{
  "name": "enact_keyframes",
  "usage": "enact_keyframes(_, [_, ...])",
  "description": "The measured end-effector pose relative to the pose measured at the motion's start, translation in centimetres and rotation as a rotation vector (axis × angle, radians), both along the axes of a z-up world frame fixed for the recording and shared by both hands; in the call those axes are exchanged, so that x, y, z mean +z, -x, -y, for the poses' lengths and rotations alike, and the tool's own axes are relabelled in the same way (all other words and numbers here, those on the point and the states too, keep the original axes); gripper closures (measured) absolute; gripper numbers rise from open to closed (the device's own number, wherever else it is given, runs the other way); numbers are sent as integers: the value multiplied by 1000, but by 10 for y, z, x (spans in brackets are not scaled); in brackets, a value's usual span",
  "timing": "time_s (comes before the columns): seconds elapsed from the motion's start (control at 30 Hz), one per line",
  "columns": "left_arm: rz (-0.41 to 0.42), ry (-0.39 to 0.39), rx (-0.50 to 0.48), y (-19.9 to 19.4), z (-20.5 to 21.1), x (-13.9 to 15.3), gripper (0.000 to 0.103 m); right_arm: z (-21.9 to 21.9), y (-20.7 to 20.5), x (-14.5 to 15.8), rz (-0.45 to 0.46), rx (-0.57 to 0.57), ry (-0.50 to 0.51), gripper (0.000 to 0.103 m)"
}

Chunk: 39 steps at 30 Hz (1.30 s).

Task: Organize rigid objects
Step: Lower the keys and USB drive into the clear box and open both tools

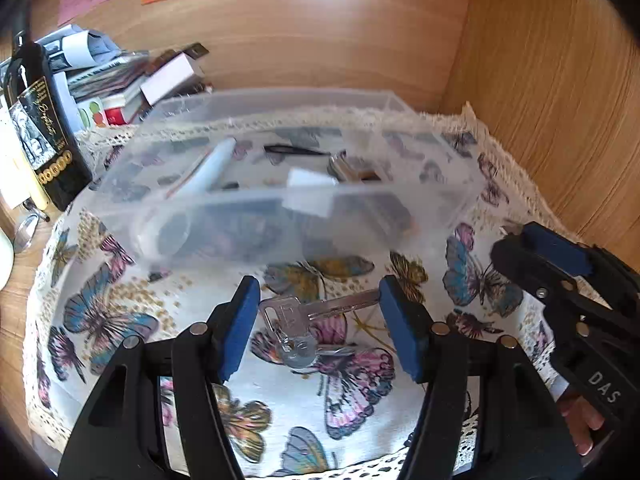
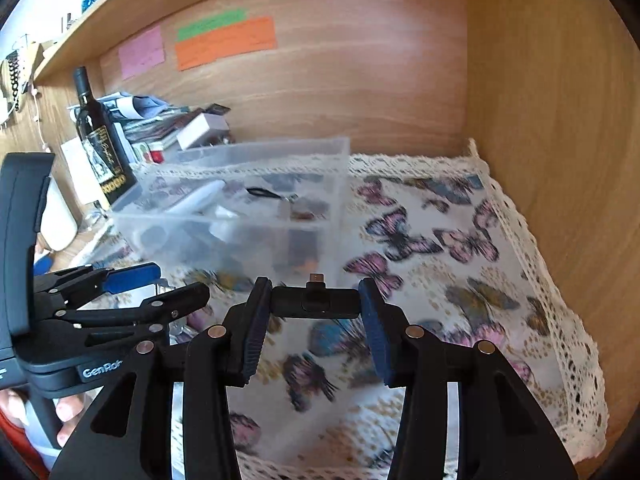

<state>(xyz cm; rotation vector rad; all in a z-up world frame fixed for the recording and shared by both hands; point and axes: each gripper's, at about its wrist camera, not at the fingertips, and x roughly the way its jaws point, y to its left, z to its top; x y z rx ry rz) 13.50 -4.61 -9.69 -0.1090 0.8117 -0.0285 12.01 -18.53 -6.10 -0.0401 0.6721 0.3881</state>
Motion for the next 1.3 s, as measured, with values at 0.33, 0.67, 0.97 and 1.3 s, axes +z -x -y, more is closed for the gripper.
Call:
enact_keyframes(0.33, [95, 30, 16, -5, -32, 37, 42, -37, -13, 27, 80, 57, -2, 62])
enact_keyframes(0.67, [187, 29, 47, -18, -62, 72, 42, -59, -34, 37, 102, 73, -23, 62])
enact_keyframes(0.97, [188, 46, 17, -38, -75, 85, 89, -61, -54, 31, 79, 56, -25, 62])
enact_keyframes(1.3, [84, 57, 40, -54, -90, 54, 84, -59, -78, 5, -19, 33, -8, 62])
